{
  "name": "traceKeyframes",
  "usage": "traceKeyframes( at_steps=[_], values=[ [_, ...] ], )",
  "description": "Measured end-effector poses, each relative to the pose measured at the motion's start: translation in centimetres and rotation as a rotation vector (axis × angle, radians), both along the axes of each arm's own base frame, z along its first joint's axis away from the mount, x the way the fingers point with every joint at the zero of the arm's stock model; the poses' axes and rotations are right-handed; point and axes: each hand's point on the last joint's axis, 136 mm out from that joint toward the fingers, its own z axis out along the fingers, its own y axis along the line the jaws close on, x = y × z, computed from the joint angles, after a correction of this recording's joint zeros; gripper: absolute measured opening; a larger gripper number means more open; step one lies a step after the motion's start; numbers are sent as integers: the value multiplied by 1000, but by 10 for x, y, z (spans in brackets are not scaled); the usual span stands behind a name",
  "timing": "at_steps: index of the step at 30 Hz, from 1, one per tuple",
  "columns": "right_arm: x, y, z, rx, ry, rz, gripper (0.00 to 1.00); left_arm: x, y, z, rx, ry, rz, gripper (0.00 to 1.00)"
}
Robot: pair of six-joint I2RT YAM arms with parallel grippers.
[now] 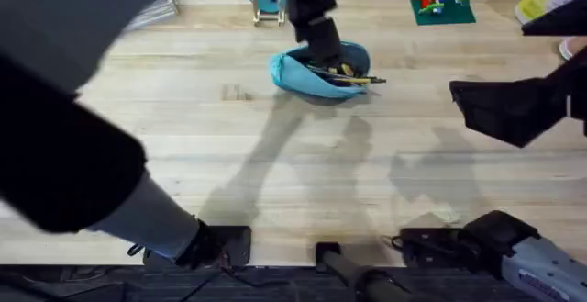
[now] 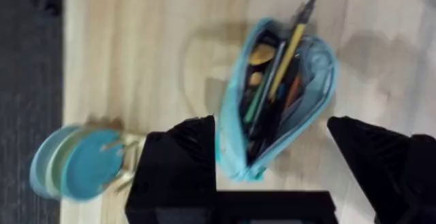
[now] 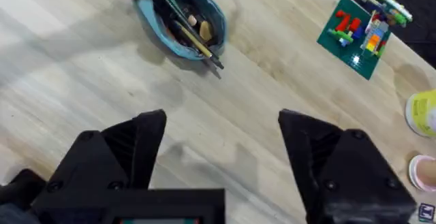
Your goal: Unzip the bag, pick up the pens from the table one at a time and place them inside, then zip the bag closed.
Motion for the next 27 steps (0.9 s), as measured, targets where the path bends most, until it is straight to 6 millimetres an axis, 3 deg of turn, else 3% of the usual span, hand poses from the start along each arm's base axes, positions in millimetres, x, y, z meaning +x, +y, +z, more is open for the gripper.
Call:
traceKeyframes(
  at_steps=[9,21,27],
  values=[
    [0,0,0,0,0,0,998,15,58,36,-94,-26,135,995],
    [1,0,1,-5,-10,8,998,6,102,44,-132,44,235,995],
    [3,1,3,-8,-21,14,997,-6,130,81,-165,-47,299,994]
  ],
)
